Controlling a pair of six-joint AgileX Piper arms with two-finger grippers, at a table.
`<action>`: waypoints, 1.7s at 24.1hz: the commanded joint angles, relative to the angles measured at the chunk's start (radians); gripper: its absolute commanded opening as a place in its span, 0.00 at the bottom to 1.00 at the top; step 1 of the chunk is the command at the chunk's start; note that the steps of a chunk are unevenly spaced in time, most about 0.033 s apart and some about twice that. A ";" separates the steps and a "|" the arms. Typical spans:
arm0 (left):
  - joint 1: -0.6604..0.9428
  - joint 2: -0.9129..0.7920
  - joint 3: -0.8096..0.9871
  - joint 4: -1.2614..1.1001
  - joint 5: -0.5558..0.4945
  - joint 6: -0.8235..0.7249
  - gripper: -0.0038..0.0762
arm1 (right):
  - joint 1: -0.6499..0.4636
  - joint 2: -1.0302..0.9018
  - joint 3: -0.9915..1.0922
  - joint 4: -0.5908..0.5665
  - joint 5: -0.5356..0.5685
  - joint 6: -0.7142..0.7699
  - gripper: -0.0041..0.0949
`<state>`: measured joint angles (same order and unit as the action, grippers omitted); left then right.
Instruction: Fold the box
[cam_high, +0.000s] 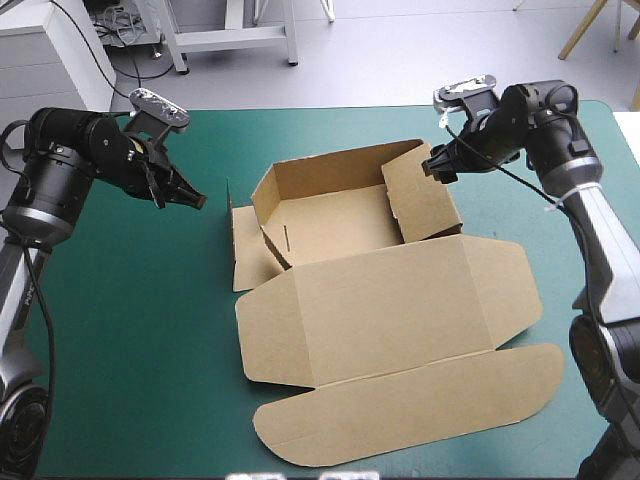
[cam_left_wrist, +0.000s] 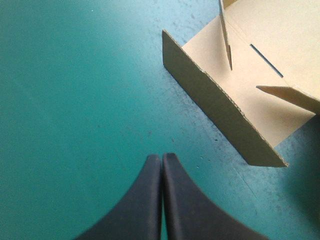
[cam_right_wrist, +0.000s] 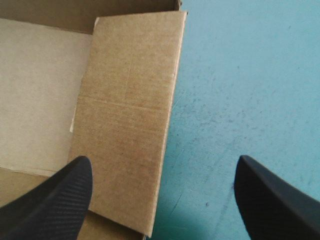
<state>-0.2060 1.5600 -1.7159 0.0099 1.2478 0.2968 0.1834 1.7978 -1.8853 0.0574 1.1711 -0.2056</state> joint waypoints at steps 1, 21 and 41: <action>0.002 -0.043 -0.022 -0.010 -0.001 -0.006 0.04 | 0.000 0.024 -0.030 0.008 -0.035 -0.002 0.77; 0.002 -0.043 -0.022 -0.010 0.016 -0.011 0.04 | 0.000 0.213 -0.030 0.039 -0.068 0.005 0.03; 0.159 -0.043 -0.019 -0.025 0.045 -0.024 0.04 | -0.315 -0.123 -0.030 0.379 0.033 -0.165 0.02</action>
<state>-0.0960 1.5600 -1.7150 0.0373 1.2468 0.2743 -0.0857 1.7789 -1.8853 0.3627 1.2232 -0.3470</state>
